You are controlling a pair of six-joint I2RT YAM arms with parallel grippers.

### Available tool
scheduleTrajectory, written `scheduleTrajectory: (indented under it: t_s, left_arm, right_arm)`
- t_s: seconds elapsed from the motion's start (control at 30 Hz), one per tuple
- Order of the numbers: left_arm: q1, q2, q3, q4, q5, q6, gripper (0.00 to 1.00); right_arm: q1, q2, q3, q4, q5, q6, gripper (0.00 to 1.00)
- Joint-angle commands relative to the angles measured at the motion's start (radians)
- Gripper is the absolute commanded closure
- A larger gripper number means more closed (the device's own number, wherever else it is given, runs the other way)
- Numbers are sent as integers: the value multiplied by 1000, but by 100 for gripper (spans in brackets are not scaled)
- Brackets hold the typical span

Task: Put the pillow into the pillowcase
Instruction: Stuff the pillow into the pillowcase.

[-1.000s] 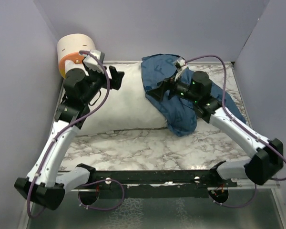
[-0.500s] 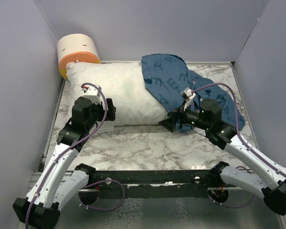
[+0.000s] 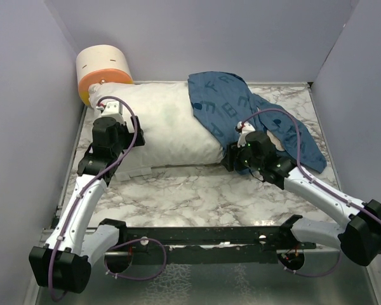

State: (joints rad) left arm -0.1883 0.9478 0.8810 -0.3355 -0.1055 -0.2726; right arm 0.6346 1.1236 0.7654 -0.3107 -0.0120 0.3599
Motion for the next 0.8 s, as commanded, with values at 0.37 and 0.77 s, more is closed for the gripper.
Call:
scheduleTrajectory:
  t_s: [0.37, 0.77]
  left_arm:
    - [147, 125, -113, 107, 158, 87, 20]
    - [155, 258, -145, 181, 594, 68, 67]
  right_arm:
    - [43, -46, 2, 256, -154, -43, 97]
    - [45, 28, -80, 219, -472, -108, 96]
